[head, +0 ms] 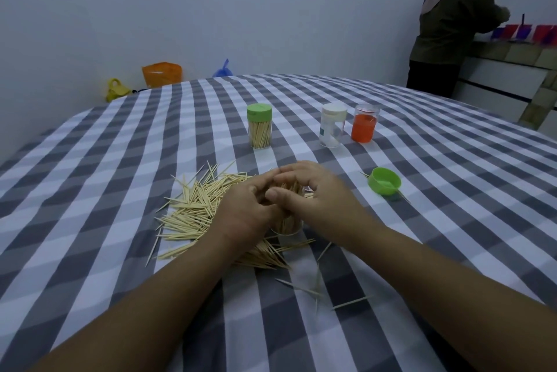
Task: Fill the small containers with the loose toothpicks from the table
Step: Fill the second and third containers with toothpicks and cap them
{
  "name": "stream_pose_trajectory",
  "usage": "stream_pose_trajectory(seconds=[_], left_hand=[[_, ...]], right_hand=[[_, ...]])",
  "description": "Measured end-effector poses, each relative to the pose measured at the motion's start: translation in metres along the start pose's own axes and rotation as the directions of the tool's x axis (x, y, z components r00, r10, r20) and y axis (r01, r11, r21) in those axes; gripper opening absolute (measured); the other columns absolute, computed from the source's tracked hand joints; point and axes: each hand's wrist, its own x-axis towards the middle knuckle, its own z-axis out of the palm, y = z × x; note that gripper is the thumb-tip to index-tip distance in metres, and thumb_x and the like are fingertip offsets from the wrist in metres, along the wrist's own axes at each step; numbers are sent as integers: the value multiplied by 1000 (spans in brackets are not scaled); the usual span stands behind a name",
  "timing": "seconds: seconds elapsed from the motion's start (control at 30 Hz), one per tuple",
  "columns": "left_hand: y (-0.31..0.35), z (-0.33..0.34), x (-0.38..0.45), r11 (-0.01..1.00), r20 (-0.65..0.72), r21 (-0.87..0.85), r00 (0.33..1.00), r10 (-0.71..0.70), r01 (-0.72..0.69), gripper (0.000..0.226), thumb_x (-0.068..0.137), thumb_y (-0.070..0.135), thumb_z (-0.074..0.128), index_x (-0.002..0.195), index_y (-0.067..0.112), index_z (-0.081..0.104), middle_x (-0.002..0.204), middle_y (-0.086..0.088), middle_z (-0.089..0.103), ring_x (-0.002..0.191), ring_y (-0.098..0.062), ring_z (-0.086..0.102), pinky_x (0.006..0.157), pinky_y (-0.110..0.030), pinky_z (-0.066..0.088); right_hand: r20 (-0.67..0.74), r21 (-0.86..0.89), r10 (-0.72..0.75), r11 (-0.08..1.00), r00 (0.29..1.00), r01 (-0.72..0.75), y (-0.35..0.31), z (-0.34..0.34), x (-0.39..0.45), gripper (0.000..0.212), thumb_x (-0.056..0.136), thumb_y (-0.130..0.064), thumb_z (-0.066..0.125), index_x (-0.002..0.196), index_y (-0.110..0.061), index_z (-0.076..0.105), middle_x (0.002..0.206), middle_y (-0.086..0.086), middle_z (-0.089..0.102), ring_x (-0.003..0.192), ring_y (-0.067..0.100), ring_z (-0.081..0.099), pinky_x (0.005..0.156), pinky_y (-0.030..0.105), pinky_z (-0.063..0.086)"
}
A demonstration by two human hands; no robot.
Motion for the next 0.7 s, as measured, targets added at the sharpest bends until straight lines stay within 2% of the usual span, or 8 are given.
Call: stream_pose_trajectory(seconds=[0.2,0.33,0.4,0.43,0.47,0.53,0.63,0.7], left_hand=[[-3,2,2,1000,6,-14,1000,10,-10,59,77,-3,69,132,12,54,107,15,60,79,27,54,70,0,43],[-2,7,0,997,11,-79,1000,-7,8,58,76,2,75,130,9,55,100,9,69,76,16,62,67,-5,47],[0,6,-1,995,20,-95,1000,-8,10,65,73,6,78,133,8,53,100,7,66,78,15,62,60,-3,41],[0,6,-1,995,24,-102,1000,-7,9,69,71,9,80,134,8,51,104,6,59,86,17,55,67,-5,49],[0,6,-2,994,29,-108,1000,-9,13,73,69,11,81,135,7,50,106,4,56,90,18,46,78,-4,43],[1,6,-2,993,44,-113,999,-16,20,77,67,13,82,136,7,48,109,-1,56,92,17,41,76,-6,47],[2,4,-2,991,51,-124,998,-48,54,82,62,20,82,136,9,48,108,-11,60,100,7,53,78,-8,48],[2,3,-2,989,56,-136,997,-57,64,86,58,28,81,136,10,50,109,-17,65,103,-6,63,86,-19,53]], right_hand=[[-97,-117,38,992,995,-49,2,3,2,23,75,-47,72,82,-25,73,99,-15,63,108,6,49,99,46,37],[-220,-209,-11,977,975,-36,2,4,1,27,87,-42,54,74,-20,65,83,-12,62,94,10,54,92,47,42],[-253,-105,80,988,964,-109,4,2,2,21,90,-32,52,77,-20,62,80,-8,60,88,14,56,86,47,46],[-258,-32,140,988,956,-153,6,0,3,17,91,-26,52,78,-19,61,79,-6,61,85,15,57,82,45,49],[-263,31,183,983,947,-182,8,-2,4,14,90,-21,53,79,-19,61,78,-5,61,82,14,58,78,42,51],[-272,105,205,978,940,-182,10,-5,5,14,89,-16,57,76,-22,61,75,-6,60,76,10,57,71,34,50],[-168,136,185,977,968,-163,11,-4,4,11,90,-21,60,80,-20,65,75,-5,63,68,5,57,63,24,46],[-81,141,168,978,983,-155,11,-2,2,16,91,-29,60,83,-17,68,74,-2,65,66,9,58,62,29,50]])
